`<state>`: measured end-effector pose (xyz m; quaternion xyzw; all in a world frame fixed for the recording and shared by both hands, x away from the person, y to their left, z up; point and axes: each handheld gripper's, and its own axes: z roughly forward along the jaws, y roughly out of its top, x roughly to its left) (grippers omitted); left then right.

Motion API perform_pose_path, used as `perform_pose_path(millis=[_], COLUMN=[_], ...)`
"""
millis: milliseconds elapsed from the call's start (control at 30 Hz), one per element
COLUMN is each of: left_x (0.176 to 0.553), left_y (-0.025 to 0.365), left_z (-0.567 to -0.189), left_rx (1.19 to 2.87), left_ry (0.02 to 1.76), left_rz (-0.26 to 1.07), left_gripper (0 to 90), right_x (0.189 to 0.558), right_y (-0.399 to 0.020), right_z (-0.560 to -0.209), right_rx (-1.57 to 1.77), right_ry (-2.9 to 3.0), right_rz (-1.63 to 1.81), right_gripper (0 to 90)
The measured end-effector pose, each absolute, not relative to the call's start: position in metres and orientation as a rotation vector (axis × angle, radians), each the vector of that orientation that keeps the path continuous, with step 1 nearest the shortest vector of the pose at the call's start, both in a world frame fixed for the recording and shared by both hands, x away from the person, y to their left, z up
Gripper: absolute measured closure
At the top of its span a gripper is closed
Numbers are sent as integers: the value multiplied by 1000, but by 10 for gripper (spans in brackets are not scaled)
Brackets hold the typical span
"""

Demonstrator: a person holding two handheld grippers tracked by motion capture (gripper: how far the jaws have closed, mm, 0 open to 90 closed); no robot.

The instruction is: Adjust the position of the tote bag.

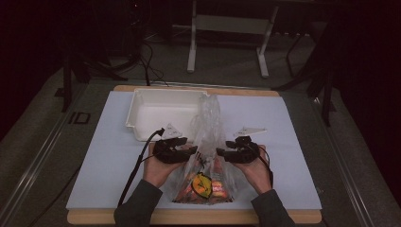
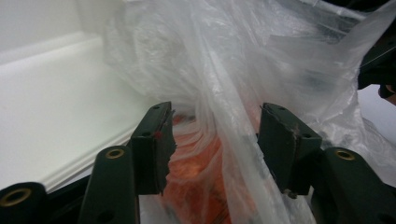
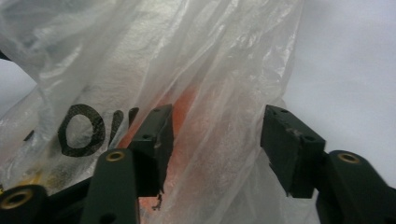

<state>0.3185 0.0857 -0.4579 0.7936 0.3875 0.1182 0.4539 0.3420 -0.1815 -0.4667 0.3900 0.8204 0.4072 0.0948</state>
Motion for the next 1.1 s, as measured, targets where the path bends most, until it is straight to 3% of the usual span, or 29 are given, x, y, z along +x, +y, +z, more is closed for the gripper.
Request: perform_pose_path(millis=[300,567,700,1100], left_x=[332,330,328,320], left_y=[71,71,74,91], left_z=[-467,-467,-464,-462], left_rx=[2035,2066,2060,2020], left_ry=[982,957,948,974], left_rz=[238,262,274,301], left_gripper=[615,887,897,897], right_x=[342,340,337,331], right_y=[-182,-182,-182,-184], right_z=[-467,-465,-463,-460], right_rx=[1149,1112,1073,1032], right_ry=[2439,2439,2438,2433], right_rz=[1201,1199,1182,1156], right_gripper=[618,826,893,898])
